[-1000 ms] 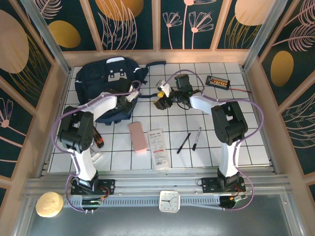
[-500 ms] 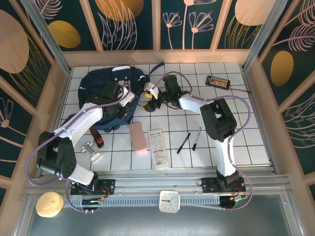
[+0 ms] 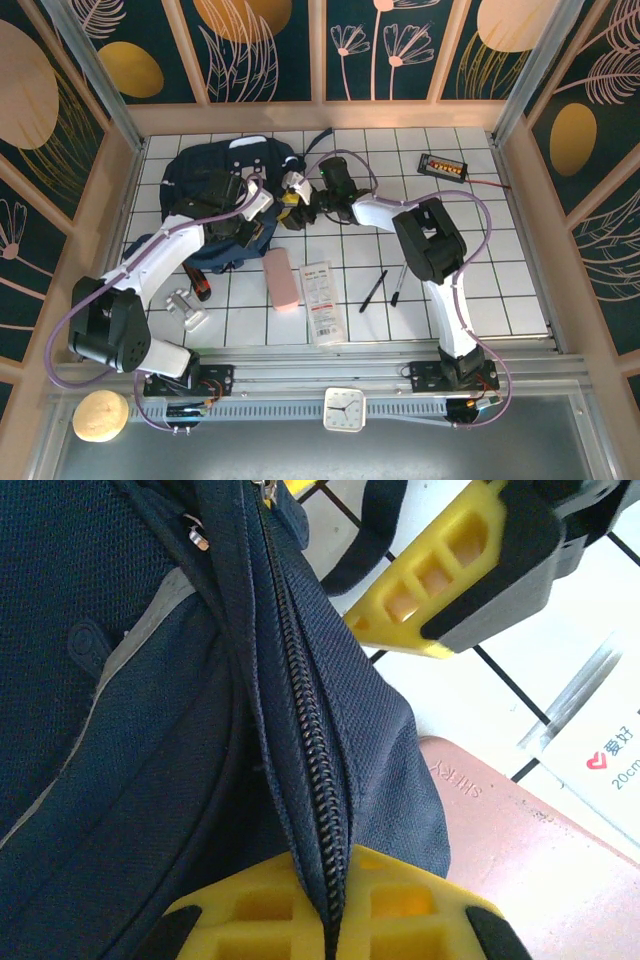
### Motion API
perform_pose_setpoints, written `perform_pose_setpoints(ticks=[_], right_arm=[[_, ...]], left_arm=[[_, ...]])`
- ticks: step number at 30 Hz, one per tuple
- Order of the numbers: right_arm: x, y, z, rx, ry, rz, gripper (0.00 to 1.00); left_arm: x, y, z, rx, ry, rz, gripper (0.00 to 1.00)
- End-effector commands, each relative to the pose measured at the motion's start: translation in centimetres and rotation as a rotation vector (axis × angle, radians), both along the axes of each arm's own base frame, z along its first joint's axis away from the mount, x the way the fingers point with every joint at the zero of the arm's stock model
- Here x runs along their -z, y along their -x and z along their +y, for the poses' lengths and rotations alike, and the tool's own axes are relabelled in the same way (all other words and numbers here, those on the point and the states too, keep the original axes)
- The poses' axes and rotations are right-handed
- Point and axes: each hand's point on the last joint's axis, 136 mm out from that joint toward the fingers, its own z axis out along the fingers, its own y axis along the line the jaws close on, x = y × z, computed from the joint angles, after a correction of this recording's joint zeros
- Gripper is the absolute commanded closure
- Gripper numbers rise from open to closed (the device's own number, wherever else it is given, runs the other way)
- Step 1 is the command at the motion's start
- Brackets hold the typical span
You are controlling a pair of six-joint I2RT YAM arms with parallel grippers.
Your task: Pack books, pencil case, and school supplies into a backpack
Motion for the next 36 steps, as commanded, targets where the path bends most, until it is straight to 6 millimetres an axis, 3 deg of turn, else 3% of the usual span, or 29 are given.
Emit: perform_pose_setpoints(ticks=[1,6,8,11,12,16,21,23,28,30,34,35,36], right_arm=[[-1.9,-0.4,1.4,-0.02,-0.061,-0.025,0.32],[-2.6,-0.8,1.9,-0.01,-0.081,-0.023,0.43],[-2.6,-1.0,2.0,-0.005,-0.083,-0.012,0.58],[-2.4,-1.5,2.1,0.011,-0.074,-0.006,0.95],[-2.4,-1.6,2.1,0.016,-0.071,-0.004,1.0],[-1.8,-3.0,1.5,0.066,-0.035,0.007,1.0],[0.3,-7.0,-1.3,0.222,0.059,0.098,1.0],[0.7,-10.3,-3.4,0.298,0.084,0.151,1.0],[2.5,-15.3,-5.8,0.466,0.183,0.206,1.0],[2.9,-15.8,-6.9,0.489,0.198,0.237,1.0],[2.0,-13.2,-7.3,0.453,0.202,0.226,1.0],[1.6,-12.5,-8.1,0.466,0.199,0.217,1.0],[1.1,-11.8,-8.8,0.48,0.192,0.22,1.0]], left_arm=[[-2.4,0.2,-1.4,0.048,0.08,-0.068,1.0],[-1.9,0.6,-1.5,0.06,0.074,-0.06,1.0],[-1.8,0.8,-1.6,0.065,0.069,-0.06,1.0],[-1.8,0.9,-1.4,0.062,0.063,-0.059,1.0],[-1.7,0.9,-1.4,0.063,0.06,-0.059,1.0],[-1.5,1.4,-1.1,0.062,0.055,-0.056,1.0],[-1.0,2.5,-0.6,0.07,0.039,-0.054,1.0],[-1.3,2.9,-0.6,0.078,0.046,-0.067,1.0],[-0.6,4.1,-0.3,0.098,0.038,-0.07,1.0],[-0.6,4.2,-0.5,0.099,0.046,-0.069,1.0],[-1.0,3.8,-2.8,0.14,0.133,-0.057,1.0],[-1.4,3.5,-3.6,0.142,0.171,-0.059,0.85],[-2.0,3.1,-4.2,0.134,0.205,-0.065,0.6]])
